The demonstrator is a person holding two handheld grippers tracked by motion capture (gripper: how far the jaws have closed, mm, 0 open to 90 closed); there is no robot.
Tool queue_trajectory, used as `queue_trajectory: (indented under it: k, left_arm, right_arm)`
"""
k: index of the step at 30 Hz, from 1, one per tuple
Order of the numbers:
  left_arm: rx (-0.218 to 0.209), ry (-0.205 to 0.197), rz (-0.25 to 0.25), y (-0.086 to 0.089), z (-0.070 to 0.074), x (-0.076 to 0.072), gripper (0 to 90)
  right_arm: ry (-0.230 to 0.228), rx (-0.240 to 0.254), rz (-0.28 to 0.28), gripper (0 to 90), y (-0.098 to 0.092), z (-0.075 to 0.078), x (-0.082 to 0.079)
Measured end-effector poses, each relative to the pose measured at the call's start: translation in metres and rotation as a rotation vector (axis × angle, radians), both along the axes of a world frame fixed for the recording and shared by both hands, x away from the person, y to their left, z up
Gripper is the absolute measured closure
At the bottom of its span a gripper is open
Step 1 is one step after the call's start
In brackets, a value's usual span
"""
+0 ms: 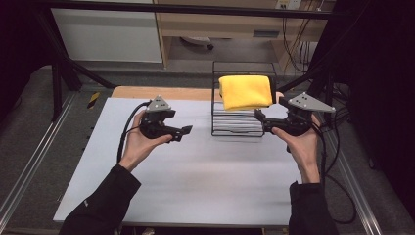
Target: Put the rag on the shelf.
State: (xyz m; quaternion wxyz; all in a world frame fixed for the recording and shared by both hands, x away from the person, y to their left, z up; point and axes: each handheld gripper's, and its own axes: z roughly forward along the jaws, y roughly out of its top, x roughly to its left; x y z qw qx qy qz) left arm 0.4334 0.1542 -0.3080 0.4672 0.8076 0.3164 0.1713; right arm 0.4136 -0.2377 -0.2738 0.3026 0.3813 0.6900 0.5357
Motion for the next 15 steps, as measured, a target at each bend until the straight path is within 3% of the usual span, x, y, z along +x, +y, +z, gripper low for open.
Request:
queue_trajectory:
  k: [3,15]
  left_arm:
    - [-0.01,-0.012,0.028,0.018,-0.009,-0.008,14.2]
    - [-0.013,0.031,0.079,0.075,-0.049,-0.036,8.4]
  right_arm:
    - [0.02,0.002,0.012,3.9,0.002,-0.005,-0.005]
    - [0.089,0.036,0.061,1.8,0.005,-0.04,-0.024]
